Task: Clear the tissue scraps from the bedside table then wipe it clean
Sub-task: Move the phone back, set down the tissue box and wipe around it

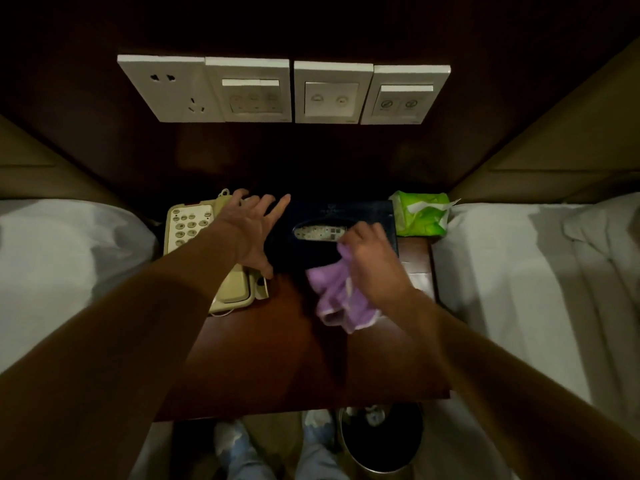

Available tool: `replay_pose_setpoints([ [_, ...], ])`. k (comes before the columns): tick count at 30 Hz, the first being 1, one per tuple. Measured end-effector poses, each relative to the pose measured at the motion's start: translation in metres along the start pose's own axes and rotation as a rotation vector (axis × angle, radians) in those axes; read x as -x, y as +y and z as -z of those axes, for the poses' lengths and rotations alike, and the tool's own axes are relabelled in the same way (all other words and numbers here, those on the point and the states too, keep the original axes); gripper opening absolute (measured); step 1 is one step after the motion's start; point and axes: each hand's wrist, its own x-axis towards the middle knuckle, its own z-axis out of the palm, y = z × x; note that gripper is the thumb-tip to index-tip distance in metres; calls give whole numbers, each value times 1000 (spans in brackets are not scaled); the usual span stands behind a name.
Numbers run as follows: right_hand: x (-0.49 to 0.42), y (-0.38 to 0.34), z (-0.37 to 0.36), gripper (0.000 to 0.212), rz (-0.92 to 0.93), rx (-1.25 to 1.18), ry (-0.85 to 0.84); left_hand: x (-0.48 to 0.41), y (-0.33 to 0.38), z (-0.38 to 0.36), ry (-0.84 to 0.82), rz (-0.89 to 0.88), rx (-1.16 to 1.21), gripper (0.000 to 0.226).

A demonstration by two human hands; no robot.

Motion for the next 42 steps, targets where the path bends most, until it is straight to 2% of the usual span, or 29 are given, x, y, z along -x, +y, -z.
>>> replay_pose_setpoints([
  [2,20,34,8,27,-11,33,12,1,2,3,-11,15,-12,155],
  [5,48,68,21,31,-33,24,72,0,6,3,-1,38,-28,156],
  [8,69,79,24,32,-172,-107,115,4,12,-6,73,62,-12,154],
  [12,86,62,17,35,-213,-291,79,10,18,-20,164,73,127,144],
  [14,92,49,10,37,-231,-365,-19,12,20,-23,187,76,158,140],
  [18,101,25,0,34,-128,-290,-400,11,21,-22,194,76,179,139],
  [20,98,18,8,32,-60,-264,-468,11,21,-22,191,74,178,139],
  [22,84,20,23,27,-11,-140,-360,11,21,-21,196,59,170,139],
  [24,61,30,34,28,24,-45,-163,10,21,-20,212,39,162,140],
  [26,33,38,40,46,63,54,-71,6,21,-18,236,23,151,142],
  [29,-7,36,35,73,27,228,-212,-1,20,-13,269,2,125,143],
  [31,-21,31,27,71,45,332,-276,-5,18,-10,271,-13,127,143],
  [33,-26,31,21,66,66,375,-255,-8,16,-7,283,-15,132,141],
  [42,-41,57,28,63,-28,336,-223,-31,19,13,302,-11,188,139],
])
